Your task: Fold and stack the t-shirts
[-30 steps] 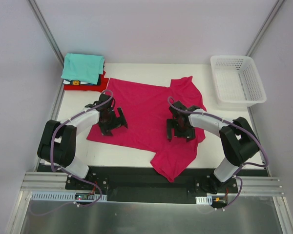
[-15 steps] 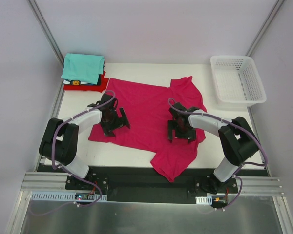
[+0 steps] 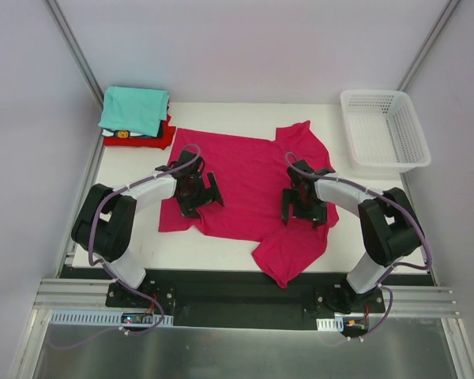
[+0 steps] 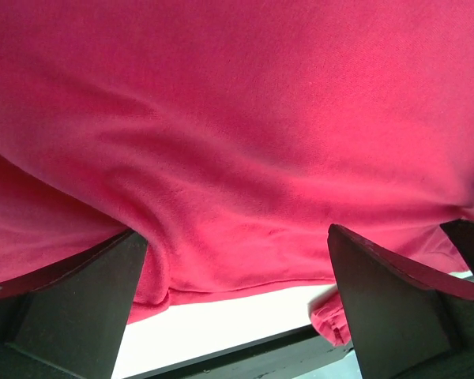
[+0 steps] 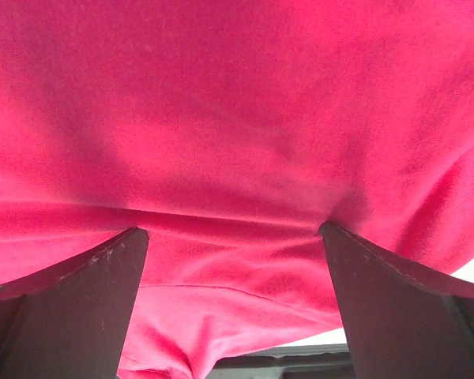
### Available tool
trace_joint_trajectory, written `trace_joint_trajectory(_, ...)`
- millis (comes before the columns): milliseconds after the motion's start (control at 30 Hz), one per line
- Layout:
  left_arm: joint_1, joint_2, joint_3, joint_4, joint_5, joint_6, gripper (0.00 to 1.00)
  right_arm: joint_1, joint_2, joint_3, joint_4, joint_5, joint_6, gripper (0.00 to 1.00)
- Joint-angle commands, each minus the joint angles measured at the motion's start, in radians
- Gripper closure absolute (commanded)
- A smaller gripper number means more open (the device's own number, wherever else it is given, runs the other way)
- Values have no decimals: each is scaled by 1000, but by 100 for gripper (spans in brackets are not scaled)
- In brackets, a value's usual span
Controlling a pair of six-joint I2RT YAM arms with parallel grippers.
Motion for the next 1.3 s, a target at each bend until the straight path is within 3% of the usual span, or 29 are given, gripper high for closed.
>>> trace_joint_trajectory(0, -20, 39, -27, 14, 16, -30, 1, -33, -19, -12, -47, 69, -57, 4)
trace_joint_trajectory(567, -92, 50, 2, 14, 24, -56, 1, -188, -37, 89, -108, 84, -208, 4)
trace_joint_trajectory(800, -96, 25, -20, 14, 26, -53, 1, -185, -77, 68, -93, 1, -197, 4)
trace_joint_trajectory(1267, -140, -173, -142, -48, 23, -60, 1, -36, -272, -63, -87, -128, -82, 4)
